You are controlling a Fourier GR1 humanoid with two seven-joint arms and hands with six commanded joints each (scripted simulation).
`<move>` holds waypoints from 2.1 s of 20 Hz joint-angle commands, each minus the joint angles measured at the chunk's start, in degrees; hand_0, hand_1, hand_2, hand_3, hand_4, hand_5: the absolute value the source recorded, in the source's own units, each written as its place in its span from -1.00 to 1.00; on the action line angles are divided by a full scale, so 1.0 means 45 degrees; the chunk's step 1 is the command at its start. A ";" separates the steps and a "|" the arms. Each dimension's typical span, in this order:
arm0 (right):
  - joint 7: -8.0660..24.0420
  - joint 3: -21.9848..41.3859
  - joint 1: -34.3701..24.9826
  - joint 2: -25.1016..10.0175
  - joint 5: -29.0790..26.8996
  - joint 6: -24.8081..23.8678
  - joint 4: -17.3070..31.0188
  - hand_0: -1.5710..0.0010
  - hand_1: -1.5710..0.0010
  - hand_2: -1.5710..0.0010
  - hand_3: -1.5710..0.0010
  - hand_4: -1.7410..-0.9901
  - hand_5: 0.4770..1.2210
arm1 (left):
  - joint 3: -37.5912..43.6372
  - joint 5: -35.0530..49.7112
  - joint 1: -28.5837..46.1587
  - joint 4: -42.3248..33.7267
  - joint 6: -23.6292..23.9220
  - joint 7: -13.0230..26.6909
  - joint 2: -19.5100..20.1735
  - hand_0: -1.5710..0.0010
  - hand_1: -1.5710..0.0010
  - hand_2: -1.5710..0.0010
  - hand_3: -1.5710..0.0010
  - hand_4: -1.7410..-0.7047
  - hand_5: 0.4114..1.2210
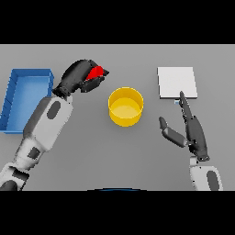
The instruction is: Pick up the red beaker and tilt it to pour out 1 green nut into yellow bowl. Pick up the yellow bowl and place it on the metallic measuring scale.
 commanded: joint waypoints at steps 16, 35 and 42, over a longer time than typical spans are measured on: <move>0.0410 -0.0152 0.0214 0.0486 -0.0836 0.0190 -0.0106 1.00 1.00 1.00 1.00 0.41 -0.59 | -0.5602 -0.6158 -0.3841 0.2035 -0.3382 -0.0582 0.0849 -1.00 -1.00 -1.00 -0.72 -0.96 0.99; 0.0111 0.0008 0.0058 0.0600 -0.0132 -0.0366 -0.0176 1.00 1.00 1.00 1.00 0.61 -0.73 | -1.0112 -1.0825 -0.6523 0.3584 -0.2930 -0.3267 0.0620 -1.00 -1.00 -1.00 -1.00 -0.98 1.00; -0.0022 -0.0084 0.0120 0.0632 -0.0210 -0.0423 -0.0157 1.00 1.00 1.00 1.00 0.61 -0.75 | -1.0781 -1.1924 -0.8648 0.4063 -0.2715 -0.4035 0.0380 -1.00 -1.00 -1.00 -1.00 -0.98 1.00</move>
